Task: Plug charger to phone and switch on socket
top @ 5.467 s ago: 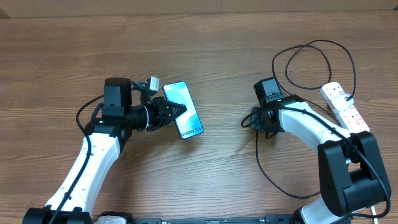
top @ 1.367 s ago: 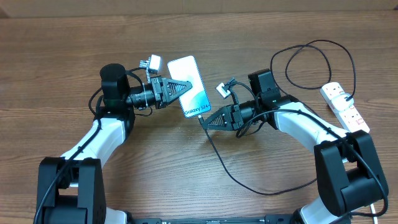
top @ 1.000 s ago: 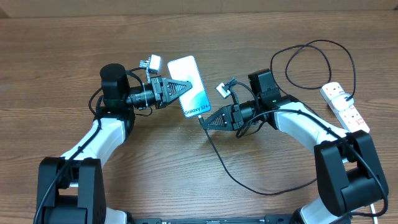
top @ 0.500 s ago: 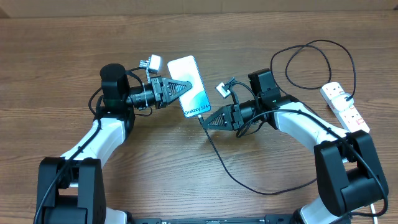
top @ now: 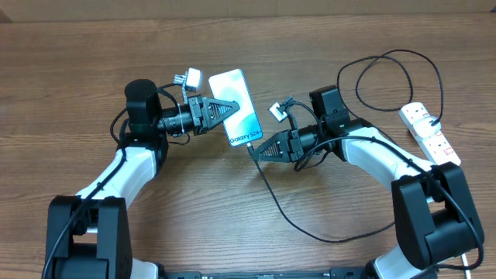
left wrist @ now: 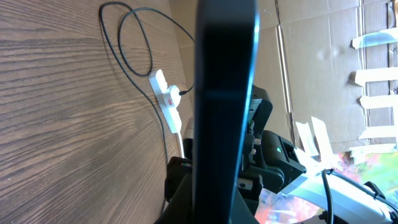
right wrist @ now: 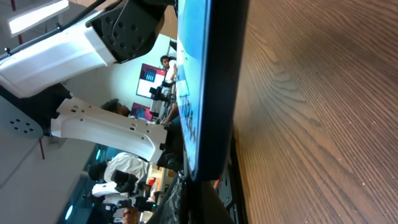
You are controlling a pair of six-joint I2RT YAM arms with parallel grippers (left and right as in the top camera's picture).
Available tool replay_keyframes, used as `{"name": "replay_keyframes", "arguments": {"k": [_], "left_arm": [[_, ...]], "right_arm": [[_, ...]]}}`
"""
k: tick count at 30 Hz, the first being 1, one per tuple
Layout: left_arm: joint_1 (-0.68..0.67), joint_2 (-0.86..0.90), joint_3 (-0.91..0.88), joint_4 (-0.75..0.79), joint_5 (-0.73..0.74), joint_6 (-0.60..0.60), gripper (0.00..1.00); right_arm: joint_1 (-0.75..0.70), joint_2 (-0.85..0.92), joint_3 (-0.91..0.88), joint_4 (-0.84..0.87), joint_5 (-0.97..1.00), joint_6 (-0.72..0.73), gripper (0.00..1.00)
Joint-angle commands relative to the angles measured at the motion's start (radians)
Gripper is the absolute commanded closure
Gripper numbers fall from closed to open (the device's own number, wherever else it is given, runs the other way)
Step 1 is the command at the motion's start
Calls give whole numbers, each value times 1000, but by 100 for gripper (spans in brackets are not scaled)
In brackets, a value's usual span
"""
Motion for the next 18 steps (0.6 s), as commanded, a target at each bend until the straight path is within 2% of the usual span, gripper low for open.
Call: {"name": "replay_keyframes", "arguments": {"k": [1,18], "left_arm": [[-7,-2,20,8,27,23,96],[-29,-2,20,8,41,28,96]], "right_arm": [[-2,-19,11,11,-16,13,96],[-2,-19,11,50,-16,13,96]]}}
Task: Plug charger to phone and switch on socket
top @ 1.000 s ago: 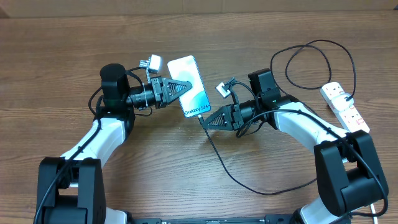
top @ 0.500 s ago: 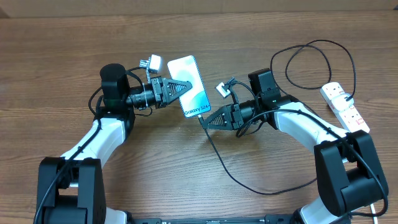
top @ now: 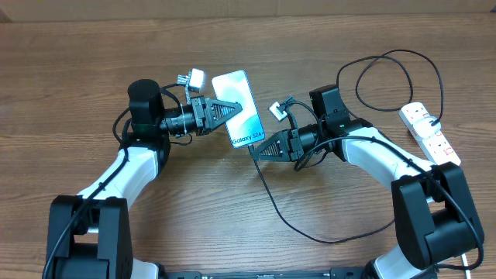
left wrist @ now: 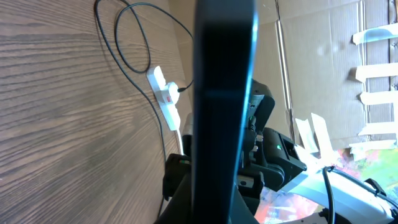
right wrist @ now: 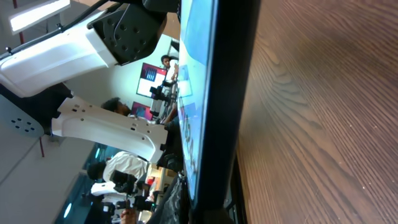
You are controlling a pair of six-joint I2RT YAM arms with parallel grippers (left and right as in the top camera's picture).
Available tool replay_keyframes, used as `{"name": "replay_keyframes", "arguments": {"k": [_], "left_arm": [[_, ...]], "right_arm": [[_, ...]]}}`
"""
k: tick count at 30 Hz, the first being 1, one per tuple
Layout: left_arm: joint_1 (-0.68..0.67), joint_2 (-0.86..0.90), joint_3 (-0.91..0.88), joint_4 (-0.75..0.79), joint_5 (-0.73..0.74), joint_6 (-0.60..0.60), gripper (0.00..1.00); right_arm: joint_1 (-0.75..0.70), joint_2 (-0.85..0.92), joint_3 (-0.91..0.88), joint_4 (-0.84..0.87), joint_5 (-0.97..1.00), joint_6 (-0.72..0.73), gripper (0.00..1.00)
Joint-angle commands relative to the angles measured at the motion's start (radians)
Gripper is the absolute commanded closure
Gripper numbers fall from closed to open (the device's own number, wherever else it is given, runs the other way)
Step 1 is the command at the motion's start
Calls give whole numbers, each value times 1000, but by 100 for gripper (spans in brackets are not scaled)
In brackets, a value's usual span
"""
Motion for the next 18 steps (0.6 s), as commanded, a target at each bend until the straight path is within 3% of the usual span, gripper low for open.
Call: {"name": "replay_keyframes", "arguments": {"k": [1,18], "left_arm": [[-11,-2,20,8,51,37,96],[-14,-2,20,-44,223,253,96]], "right_arm": [[-2,-19,11,27,-11,4,96],[-5,-19,13,75,97,81,96]]}}
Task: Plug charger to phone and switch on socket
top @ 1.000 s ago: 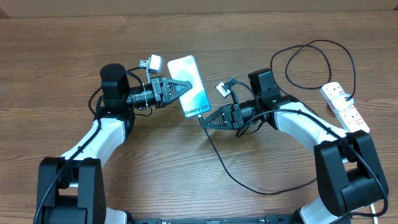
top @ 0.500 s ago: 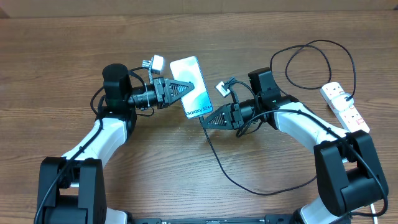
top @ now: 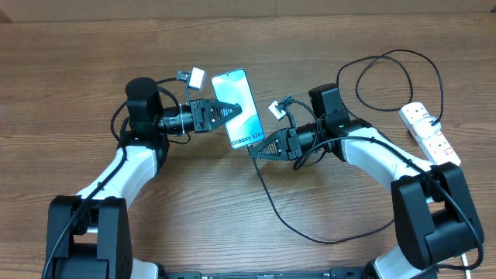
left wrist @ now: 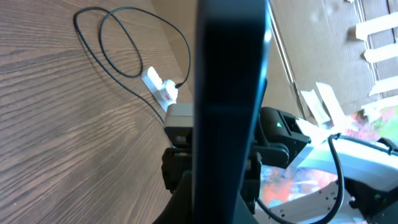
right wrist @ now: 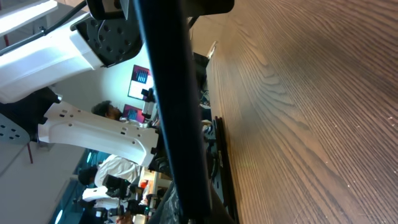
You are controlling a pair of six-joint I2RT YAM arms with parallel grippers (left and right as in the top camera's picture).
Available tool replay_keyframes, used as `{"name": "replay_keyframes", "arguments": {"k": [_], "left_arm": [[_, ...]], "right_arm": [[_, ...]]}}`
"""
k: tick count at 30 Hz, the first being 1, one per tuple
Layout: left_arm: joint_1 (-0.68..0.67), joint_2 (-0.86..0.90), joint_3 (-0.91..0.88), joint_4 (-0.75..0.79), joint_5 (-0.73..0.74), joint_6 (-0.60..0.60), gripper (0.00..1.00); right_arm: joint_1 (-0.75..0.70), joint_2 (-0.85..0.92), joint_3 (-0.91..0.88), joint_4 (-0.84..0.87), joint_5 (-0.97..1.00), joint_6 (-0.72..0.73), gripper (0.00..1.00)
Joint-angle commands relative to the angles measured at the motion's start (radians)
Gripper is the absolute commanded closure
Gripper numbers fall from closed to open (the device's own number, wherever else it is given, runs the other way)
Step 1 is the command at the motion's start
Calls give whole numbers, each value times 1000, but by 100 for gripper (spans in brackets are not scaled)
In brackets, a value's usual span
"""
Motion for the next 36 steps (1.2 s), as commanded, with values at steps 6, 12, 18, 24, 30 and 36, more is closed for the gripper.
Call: {"name": "replay_keyframes", "arguments": {"k": [6,12,18,24,30,36], "left_arm": [[-21,-2,6,-76,139,93,96],[-20,-2,6,-74,33,93,96],[-20,-2,6,-80,-64,94,96],[-20,-2,6,-335,-387,102,96],[-20,-2,6,-469,-450,132,96],[-21,-2,6,-491,-517,9,96]], "right_arm": [[-6,-20,14,87,44,90,96],[-3,-20,14,32,44,87,85],[-3,-19,14,-17,45,86,73],[-3,-19,13,-27,143,82,19],[-3,-19,13,-119,612,52,0],[8,-19,13,-189,672,8,31]]}}
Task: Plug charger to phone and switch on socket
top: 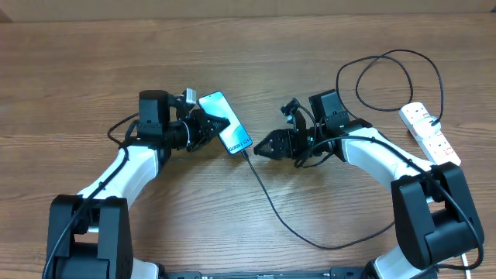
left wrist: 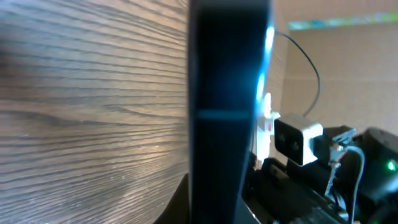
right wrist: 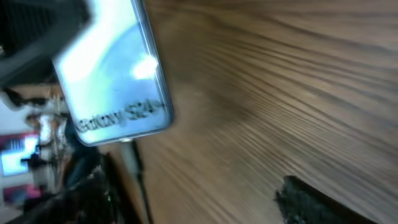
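My left gripper (top: 208, 128) is shut on the phone (top: 225, 132), which it holds tilted just above the table with the lit screen up. The left wrist view shows only the phone's dark edge (left wrist: 227, 106). The black charger cable (top: 273, 203) is plugged into the phone's lower end; its connector (right wrist: 129, 155) shows under the phone (right wrist: 115, 87) in the right wrist view. My right gripper (top: 262, 148) stands open a short way right of the phone, touching nothing. The white socket strip (top: 430, 132) lies at the far right with the charger's plug in it.
The cable runs from the phone down toward the table's front, round under my right arm, and loops at the back right (top: 387, 77) before it reaches the strip. Brown cardboard stands along the table's far edge.
The phone has come lower and further left in my left gripper. My right gripper, which was at the phone's lower end by the connector, now stands open and apart from it. The cable stays plugged in.
My left gripper held the phone raised and tilted while my right gripper stayed at its lower end with the cable's connector, through three moments with little movement. Now the phone is lower, the connector sits in it, and my right gripper is open beside it.
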You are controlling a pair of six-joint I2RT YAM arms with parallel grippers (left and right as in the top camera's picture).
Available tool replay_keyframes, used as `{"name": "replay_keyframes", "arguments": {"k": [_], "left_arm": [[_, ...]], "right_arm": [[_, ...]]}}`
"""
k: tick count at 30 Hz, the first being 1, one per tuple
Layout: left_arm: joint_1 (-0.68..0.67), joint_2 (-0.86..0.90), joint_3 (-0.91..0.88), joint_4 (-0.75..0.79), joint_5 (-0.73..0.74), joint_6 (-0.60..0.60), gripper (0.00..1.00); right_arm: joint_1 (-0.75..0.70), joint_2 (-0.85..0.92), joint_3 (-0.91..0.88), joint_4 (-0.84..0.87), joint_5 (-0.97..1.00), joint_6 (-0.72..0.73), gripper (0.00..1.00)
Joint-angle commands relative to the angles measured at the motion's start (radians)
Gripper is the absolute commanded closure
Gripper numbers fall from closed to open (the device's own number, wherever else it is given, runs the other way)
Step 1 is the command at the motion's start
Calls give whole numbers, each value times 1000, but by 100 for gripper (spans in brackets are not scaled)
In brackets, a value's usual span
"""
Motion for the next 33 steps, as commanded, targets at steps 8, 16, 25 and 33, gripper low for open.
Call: {"name": "replay_keyframes", "arguments": {"k": [8,16,25,33], "left_arm": [[-14,-5,8,5,-38,-35,96],[-15,-5,8,-57,-38,37,96],[-52,-5,8,-57,-57,35,96],[-53,-5,8,-58,-26,42,96]], "right_arm": [[146,-19,15,-18,91,-107,25],[152,-19,15,-8,151,-106,37],[230,-20,15,-4,246,-102,60],[230,-19,15,4,245,-98,87]]}}
